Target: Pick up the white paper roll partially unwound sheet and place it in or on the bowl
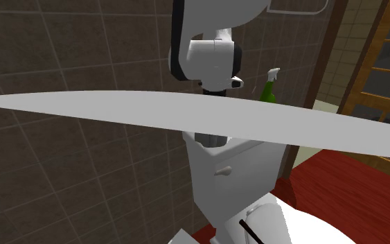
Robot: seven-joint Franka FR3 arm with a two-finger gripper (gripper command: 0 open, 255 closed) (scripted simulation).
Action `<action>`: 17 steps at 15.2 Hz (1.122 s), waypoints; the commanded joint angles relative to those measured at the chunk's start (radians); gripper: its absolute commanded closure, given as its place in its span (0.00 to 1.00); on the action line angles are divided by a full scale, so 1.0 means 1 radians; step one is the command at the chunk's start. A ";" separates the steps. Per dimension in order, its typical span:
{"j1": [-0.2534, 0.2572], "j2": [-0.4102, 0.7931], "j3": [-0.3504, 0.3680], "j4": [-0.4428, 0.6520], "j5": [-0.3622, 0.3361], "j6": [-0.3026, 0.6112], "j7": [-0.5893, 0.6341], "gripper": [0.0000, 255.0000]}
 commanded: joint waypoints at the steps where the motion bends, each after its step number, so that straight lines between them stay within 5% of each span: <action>1: -0.001 0.000 -0.001 -0.001 0.000 -0.001 -0.001 1.00; 8: 0.000 0.001 -0.001 -0.001 -0.001 0.000 0.000 1.00; 17: -0.008 -0.057 0.009 0.051 0.032 -0.106 -0.022 1.00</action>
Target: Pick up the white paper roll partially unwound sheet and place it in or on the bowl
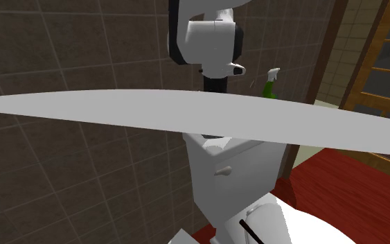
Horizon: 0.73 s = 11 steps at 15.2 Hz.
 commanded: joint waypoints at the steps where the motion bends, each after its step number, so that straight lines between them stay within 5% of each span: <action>1: -0.001 -0.013 0.002 0.013 0.007 -0.024 -0.004 1.00; 11: -0.006 -0.058 0.007 0.095 0.031 -0.147 -0.021 1.00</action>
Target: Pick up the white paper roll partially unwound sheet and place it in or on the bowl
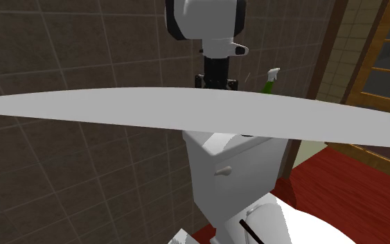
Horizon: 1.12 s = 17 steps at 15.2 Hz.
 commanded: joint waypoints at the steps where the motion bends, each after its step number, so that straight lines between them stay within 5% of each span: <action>1: 0.000 -0.008 0.001 0.021 0.004 -0.027 -0.002 1.00; 13: 0.000 -0.031 0.004 0.153 0.017 -0.180 -0.012 1.00; 17: -0.028 0.057 -0.025 0.282 -0.011 -0.226 -0.071 1.00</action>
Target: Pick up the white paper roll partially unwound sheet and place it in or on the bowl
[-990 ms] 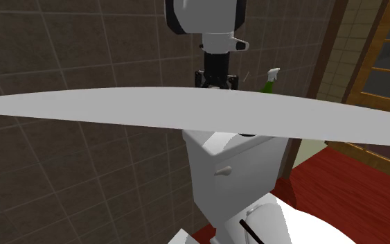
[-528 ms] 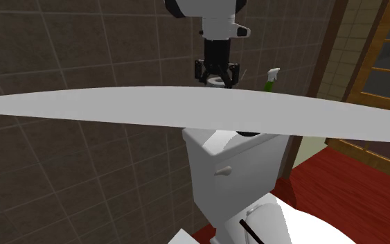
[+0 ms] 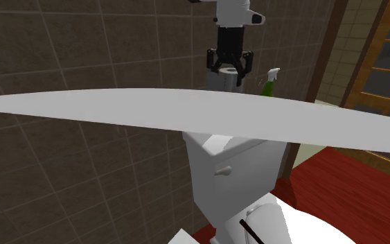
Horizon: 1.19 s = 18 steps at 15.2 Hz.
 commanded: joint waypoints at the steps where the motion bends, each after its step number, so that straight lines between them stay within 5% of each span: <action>1: -0.010 0.046 -0.012 0.070 -0.014 -0.025 -0.026 1.00; 9: -0.032 0.296 -0.063 0.469 -0.072 -0.179 -0.137 1.00; 18: -0.050 0.272 -0.063 0.310 -0.068 -0.044 -0.133 1.00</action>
